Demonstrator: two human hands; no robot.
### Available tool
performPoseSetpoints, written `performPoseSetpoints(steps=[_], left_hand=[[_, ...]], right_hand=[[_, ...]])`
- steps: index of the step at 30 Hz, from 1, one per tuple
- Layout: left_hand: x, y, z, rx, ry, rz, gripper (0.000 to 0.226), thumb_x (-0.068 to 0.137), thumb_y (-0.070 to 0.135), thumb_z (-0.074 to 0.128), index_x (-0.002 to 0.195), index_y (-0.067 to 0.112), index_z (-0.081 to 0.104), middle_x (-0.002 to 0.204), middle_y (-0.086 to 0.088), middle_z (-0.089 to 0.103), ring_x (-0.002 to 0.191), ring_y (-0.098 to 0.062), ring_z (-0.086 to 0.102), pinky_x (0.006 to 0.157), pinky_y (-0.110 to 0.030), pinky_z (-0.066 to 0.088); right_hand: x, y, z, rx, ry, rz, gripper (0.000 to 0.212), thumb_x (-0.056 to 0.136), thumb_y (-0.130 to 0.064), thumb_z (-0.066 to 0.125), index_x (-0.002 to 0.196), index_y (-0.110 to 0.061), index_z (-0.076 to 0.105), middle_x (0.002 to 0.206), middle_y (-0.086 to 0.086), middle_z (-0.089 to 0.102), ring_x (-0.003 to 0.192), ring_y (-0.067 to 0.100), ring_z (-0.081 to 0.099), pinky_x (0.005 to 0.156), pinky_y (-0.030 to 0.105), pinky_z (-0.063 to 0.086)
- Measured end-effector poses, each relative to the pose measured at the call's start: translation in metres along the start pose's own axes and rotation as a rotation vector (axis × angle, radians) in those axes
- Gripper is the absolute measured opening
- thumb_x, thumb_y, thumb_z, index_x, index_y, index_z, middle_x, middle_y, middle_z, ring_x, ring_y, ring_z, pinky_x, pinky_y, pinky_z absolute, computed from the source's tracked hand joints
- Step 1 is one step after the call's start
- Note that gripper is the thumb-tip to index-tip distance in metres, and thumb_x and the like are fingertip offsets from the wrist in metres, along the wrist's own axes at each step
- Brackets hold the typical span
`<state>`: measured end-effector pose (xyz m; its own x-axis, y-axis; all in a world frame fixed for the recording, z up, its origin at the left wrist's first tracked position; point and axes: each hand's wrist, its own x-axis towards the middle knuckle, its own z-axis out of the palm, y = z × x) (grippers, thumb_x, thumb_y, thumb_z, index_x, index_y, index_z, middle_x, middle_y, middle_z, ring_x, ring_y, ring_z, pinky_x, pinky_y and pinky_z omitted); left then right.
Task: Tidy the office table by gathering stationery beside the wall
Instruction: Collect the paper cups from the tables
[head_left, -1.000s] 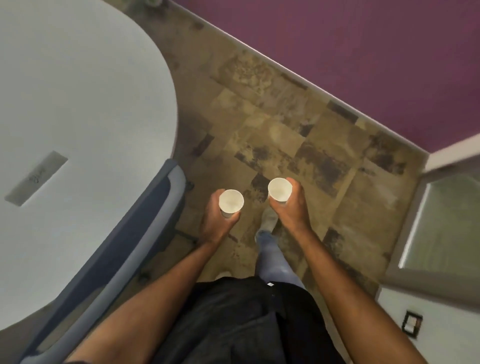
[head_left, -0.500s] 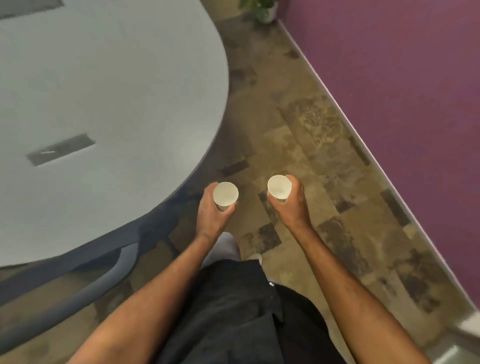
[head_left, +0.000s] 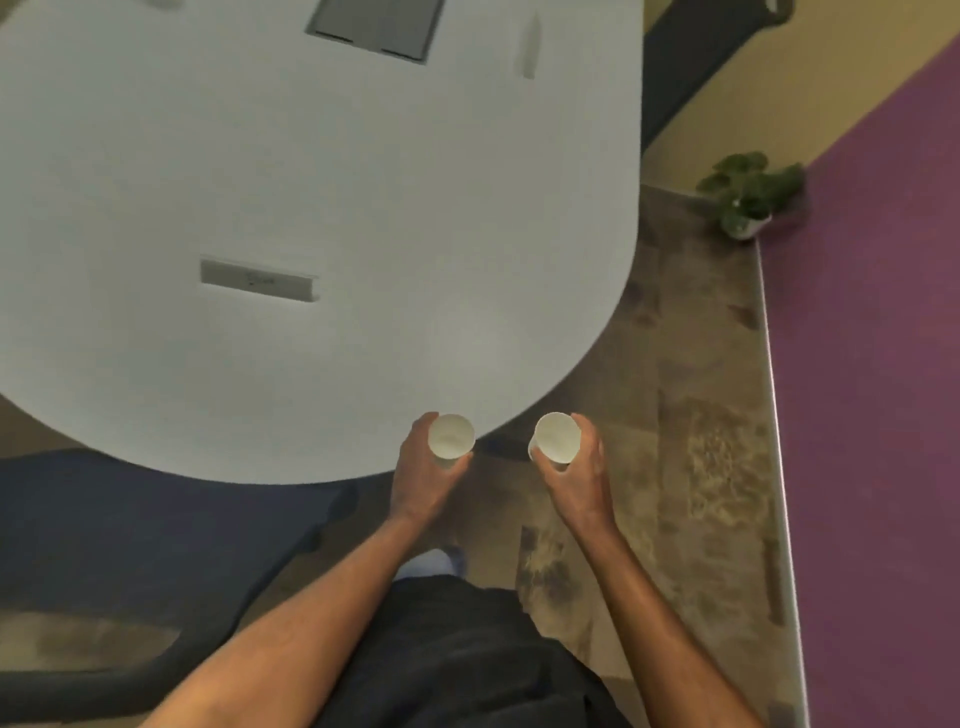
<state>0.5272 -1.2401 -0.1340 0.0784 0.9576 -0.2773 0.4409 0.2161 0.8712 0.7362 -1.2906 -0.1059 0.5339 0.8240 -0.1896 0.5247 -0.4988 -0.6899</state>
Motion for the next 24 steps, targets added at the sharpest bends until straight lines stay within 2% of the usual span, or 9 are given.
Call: performPoseSetpoints(steps=[4,6,12,19,24], left_hand=[[0.046,0.007,-0.003,0.018,0.112,-0.073,0.08,0.077,0.045,0.084,0.143,0.027,0.041,0.142,0.004,0.054,0.126,-0.019,0.054,0.104,-0.033,0.049],[0.06,0.008,-0.009,0.012,0.175,-0.117,0.083,0.077,0.043,0.084,0.145,0.025,0.041,0.144,0.002,0.053,0.129,-0.021,0.053,0.106,-0.038,0.05],[0.088,0.002,-0.025,-0.032,0.386,-0.247,0.083,0.076,0.041,0.086,0.144,0.023,0.042,0.142,-0.001,0.055,0.126,-0.024,0.055,0.101,-0.034,0.051],[0.103,-0.003,-0.026,-0.061,0.624,-0.426,0.083,0.075,0.04,0.086,0.143,0.023,0.042,0.141,-0.003,0.055,0.125,-0.026,0.055,0.098,-0.039,0.053],[0.12,0.009,-0.011,-0.091,0.801,-0.558,0.082,0.072,0.038,0.089,0.14,0.024,0.044,0.138,0.0,0.056,0.122,-0.027,0.056,0.088,-0.029,0.047]], right_hand=[[0.06,-0.03,0.011,0.006,-0.132,-0.096,0.077,0.081,-0.043,0.081,0.142,-0.033,0.036,0.139,-0.006,0.047,0.119,0.012,0.052,0.092,0.027,0.048],[0.084,-0.046,0.021,-0.021,-0.199,-0.153,0.077,0.082,-0.041,0.08,0.144,-0.029,0.036,0.141,-0.004,0.045,0.124,0.013,0.05,0.097,0.027,0.045],[0.151,-0.099,0.062,-0.087,-0.413,-0.303,0.079,0.083,-0.037,0.079,0.148,-0.024,0.036,0.148,-0.005,0.044,0.132,0.014,0.047,0.1,0.021,0.037],[0.215,-0.151,0.122,-0.145,-0.666,-0.52,0.082,0.082,-0.027,0.082,0.149,-0.014,0.037,0.148,0.002,0.045,0.135,0.02,0.047,0.103,0.021,0.037],[0.252,-0.182,0.162,-0.145,-0.837,-0.639,0.081,0.081,-0.029,0.081,0.148,-0.018,0.036,0.144,0.001,0.046,0.129,0.018,0.049,0.098,0.02,0.039]])
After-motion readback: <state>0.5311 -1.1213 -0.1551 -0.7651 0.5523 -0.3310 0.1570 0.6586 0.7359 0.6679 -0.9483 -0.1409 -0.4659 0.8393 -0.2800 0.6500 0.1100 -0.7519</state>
